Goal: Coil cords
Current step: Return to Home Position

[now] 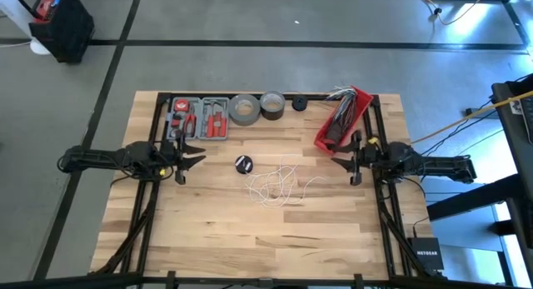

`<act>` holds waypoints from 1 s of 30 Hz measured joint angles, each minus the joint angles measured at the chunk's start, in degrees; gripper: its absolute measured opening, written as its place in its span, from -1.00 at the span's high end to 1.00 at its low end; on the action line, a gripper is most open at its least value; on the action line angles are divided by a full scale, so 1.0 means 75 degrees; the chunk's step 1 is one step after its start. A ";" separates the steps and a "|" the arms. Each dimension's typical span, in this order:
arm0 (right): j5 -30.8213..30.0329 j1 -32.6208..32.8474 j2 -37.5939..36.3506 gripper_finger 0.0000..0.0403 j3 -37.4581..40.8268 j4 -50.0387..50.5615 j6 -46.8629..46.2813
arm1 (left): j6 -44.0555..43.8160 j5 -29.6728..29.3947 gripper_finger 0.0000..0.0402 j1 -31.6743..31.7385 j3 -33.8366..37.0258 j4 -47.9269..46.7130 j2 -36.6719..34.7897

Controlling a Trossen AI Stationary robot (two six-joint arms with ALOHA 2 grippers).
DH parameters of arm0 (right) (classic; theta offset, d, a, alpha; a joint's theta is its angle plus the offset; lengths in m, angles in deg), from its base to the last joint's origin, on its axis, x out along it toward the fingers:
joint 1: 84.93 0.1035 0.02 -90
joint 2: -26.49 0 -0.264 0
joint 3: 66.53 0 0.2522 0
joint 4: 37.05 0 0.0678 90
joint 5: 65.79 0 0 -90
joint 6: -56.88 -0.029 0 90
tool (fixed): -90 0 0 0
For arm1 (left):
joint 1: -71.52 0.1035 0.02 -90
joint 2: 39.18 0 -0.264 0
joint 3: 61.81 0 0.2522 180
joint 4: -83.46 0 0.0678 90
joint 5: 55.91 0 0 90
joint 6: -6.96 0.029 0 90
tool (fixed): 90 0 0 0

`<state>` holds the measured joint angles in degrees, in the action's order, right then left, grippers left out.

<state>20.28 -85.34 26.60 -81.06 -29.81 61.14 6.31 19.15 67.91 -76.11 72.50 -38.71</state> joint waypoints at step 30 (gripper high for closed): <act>0.0037 0.0000 0.0118 0.26 -0.0017 0.0792 0.0017 | 0.0000 0.0000 0.50 0.0000 0.0000 0.0001 0.0020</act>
<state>20.55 -85.34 27.48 -81.20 -23.87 61.27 6.31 19.15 67.91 -76.11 72.51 -38.56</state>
